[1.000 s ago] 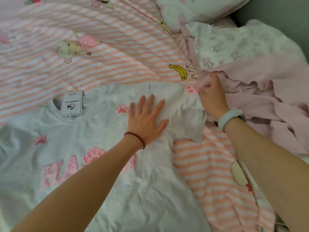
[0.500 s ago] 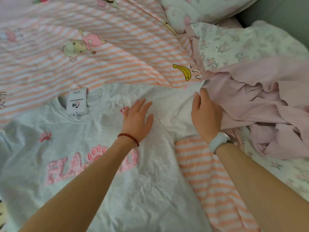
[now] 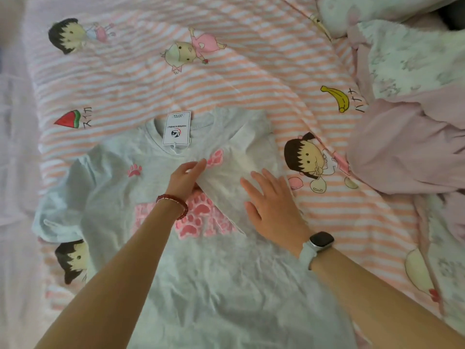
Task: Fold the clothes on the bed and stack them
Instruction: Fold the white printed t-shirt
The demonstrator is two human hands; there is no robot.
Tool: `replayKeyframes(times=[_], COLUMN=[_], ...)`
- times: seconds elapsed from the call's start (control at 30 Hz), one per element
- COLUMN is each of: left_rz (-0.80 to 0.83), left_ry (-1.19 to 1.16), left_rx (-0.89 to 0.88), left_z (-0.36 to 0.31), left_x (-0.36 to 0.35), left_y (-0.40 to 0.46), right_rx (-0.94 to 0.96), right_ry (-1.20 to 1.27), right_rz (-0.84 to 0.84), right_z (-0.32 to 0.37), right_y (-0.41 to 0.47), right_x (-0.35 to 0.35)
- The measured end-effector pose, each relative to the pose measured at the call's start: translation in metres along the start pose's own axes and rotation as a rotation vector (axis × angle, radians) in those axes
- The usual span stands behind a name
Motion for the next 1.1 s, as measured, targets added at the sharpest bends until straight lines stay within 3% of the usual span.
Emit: replayKeyframes(times=[0.1,0.27,0.4,0.53,0.6,0.73,0.9,1.03,1.1], left_rz=[-0.085,-0.215,-0.187,-0.099,-0.013,0.074,-0.143,-0.19,-0.229], left_ry=[0.23,0.245,0.567,0.479,0.485,0.616,0.836,0.673,0.604], left_rx=[-0.286,-0.346,-0.436,-0.633,-0.694,-0.642,-0.791,-0.919,-1.011], left_z=[-0.019,-0.027,-0.017,-0.069,-0.092,-0.107,-0.11,-0.1,-0.087], left_x=[-0.015,-0.005,-0.002,-0.042,-0.075,-0.128,-0.138,-0.11,-0.075], left_y=[0.002,-0.003,0.002,0.006,0.005,0.02,0.034,0.013,-0.005], right_rx=[0.086,0.06,-0.04,-0.214,-0.283,-0.215,-0.204,-0.292,-0.219], right_ry=[-0.133,-0.19,-0.04,0.033,0.028,-0.148,-0.232,-0.208,-0.135], right_rz=[0.097,0.149,-0.023,-0.145,-0.096,0.026,0.057,-0.044,-0.072], right_z=[-0.011,-0.037,-0.038,-0.044,-0.046,-0.045,-0.058,-0.04,-0.012], right_y=[-0.024,-0.045,-0.035,-0.005,0.007,0.0,-0.018,-0.008,0.003], right_x=[-0.026,-0.025,-0.001,0.014,0.007,-0.023,-0.036,-0.017,-0.013])
Point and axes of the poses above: each hand's wrist, its own y-axis towards the middle knuckle, its own x-axis out of the back of the hand, z = x × y, the point moved 7 cm from there along y, towards the middle knuckle, and after that the axes turned 14 degrees about -z, right-handed, at the moved point
